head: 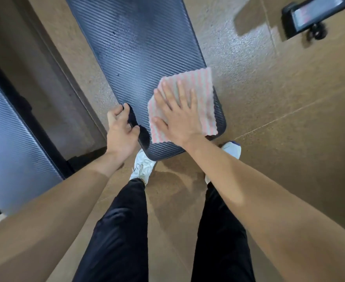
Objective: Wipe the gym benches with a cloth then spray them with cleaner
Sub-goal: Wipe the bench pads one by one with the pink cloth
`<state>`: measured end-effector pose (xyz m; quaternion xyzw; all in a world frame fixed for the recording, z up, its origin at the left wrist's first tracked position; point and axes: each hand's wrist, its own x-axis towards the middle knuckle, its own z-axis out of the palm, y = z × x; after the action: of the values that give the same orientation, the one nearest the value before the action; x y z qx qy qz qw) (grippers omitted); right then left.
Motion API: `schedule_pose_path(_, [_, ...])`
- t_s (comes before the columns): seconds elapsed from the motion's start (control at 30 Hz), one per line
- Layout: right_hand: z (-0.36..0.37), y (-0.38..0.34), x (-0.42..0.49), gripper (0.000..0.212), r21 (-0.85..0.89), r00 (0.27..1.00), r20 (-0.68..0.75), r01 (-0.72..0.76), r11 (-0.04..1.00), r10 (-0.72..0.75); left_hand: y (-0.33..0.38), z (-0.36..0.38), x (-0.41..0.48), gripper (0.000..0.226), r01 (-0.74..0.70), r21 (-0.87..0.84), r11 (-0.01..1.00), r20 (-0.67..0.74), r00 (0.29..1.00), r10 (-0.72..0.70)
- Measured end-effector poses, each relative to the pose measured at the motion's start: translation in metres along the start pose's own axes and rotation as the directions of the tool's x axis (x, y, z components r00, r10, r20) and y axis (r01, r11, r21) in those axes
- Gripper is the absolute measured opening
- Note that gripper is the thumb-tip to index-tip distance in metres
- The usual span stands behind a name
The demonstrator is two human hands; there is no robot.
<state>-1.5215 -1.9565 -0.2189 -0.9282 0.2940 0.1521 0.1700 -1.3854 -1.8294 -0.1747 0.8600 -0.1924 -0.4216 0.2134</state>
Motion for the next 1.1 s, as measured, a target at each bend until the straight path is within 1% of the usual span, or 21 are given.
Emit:
schedule_pose_path(0.03, [-0.001,-0.008,0.008,0.073,-0.024,0.994,-0.001,0.105,0.994,-0.105,0.003,0.001,-0.001,0.065,0.021,-0.026,0.999,-0.014,1.0,-0.021])
schedule_pose_path(0.1, [-0.003,-0.018,0.027,0.074,-0.048,0.959,0.008,0.283,0.958,-0.283,0.006,-0.001,-0.003,0.056,0.018,-0.091,0.996,-0.037,0.999,-0.021])
schedule_pose_path(0.17, [-0.009,-0.013,0.046,0.076,-0.086,0.915,0.044,0.403,0.911,-0.4,0.009,0.003,-0.009,0.048,-0.008,-0.148,0.989,-0.057,0.998,0.0])
schedule_pose_path(0.23, [-0.013,0.0,0.06,0.077,-0.142,0.866,0.077,0.501,0.854,-0.495,0.017,0.009,-0.015,0.06,0.08,-0.256,0.963,-0.067,0.993,-0.1])
schedule_pose_path(0.27, [-0.015,0.007,0.066,0.077,-0.169,0.844,0.084,0.537,0.827,-0.53,0.021,0.012,-0.018,0.06,0.125,-0.303,0.945,-0.059,0.987,-0.15])
schedule_pose_path(0.3, [-0.017,0.017,0.071,0.077,-0.185,0.836,0.081,0.548,0.816,-0.543,0.027,0.016,-0.02,0.054,0.163,-0.321,0.933,-0.046,0.981,-0.187])
schedule_pose_path(0.33, [-0.022,0.028,0.077,0.076,-0.195,0.844,0.065,0.534,0.822,-0.533,0.027,0.021,-0.019,0.048,0.18,-0.31,0.933,-0.033,0.979,-0.2])
schedule_pose_path(0.37, [-0.028,0.041,0.082,0.076,-0.195,0.866,0.042,0.496,0.846,-0.498,0.02,0.026,-0.014,0.053,0.189,-0.296,0.936,-0.011,0.979,-0.202])
schedule_pose_path(0.43, [-0.039,0.068,0.094,0.076,-0.174,0.916,-0.001,0.394,0.902,-0.4,-0.002,0.035,-0.002,0.083,0.237,-0.276,0.931,0.017,0.97,-0.241])
schedule_pose_path(0.47, [-0.046,0.08,0.1,0.076,-0.155,0.932,-0.011,0.357,0.921,-0.363,-0.012,0.037,0.004,0.092,0.268,-0.273,0.924,0.027,0.962,-0.272])
schedule_pose_path(0.5, [-0.052,0.089,0.106,0.076,-0.139,0.94,-0.009,0.336,0.932,-0.34,-0.017,0.039,0.006,0.095,0.292,-0.269,0.918,0.026,0.955,-0.296])
schedule_pose_path(0.53, [-0.056,0.094,0.11,0.077,-0.129,0.946,-0.006,0.32,0.939,-0.324,-0.011,0.037,0.004,0.094,0.318,-0.248,0.915,0.025,0.946,-0.322])
schedule_pose_path(0.63, [-0.057,0.088,0.116,0.077,-0.123,0.973,-0.008,0.228,0.966,-0.231,0.035,0.027,-0.006,0.077,0.372,-0.196,0.907,0.013,0.926,-0.377])
schedule_pose_path(0.7, [-0.055,0.079,0.117,0.075,-0.128,0.98,-0.018,0.194,0.973,-0.198,0.045,0.028,-0.009,0.074,0.388,-0.151,0.909,0.006,0.92,-0.392])
schedule_pose_path(0.77, [-0.057,0.068,0.123,0.073,-0.136,0.971,0.007,0.237,0.962,-0.238,0.04,0.031,-0.01,0.074,0.366,-0.144,0.919,-0.017,0.928,-0.372])
schedule_pose_path(0.83, [-0.059,0.052,0.133,0.073,-0.156,0.941,0.043,0.338,0.928,-0.335,0.035,0.032,-0.01,0.071,0.349,-0.162,0.923,-0.02,0.934,-0.357])
schedule_pose_path(0.97, [-0.056,-0.004,0.158,0.075,-0.237,0.837,0.117,0.546,0.804,-0.534,0.032,0.031,-0.013,0.073,0.327,-0.121,0.937,-0.033,0.942,-0.333])
schedule_pose_path(1.03, [-0.054,-0.028,0.172,0.075,-0.271,0.788,0.135,0.612,0.743,-0.601,0.033,0.031,-0.015,0.076,0.324,-0.114,0.939,-0.044,0.943,-0.33])
schedule_pose_path(1.1, [-0.058,-0.042,0.186,0.077,-0.293,0.731,0.198,0.679,0.673,-0.653,0.033,0.031,-0.015,0.078,0.342,-0.143,0.929,-0.056,0.934,-0.352])
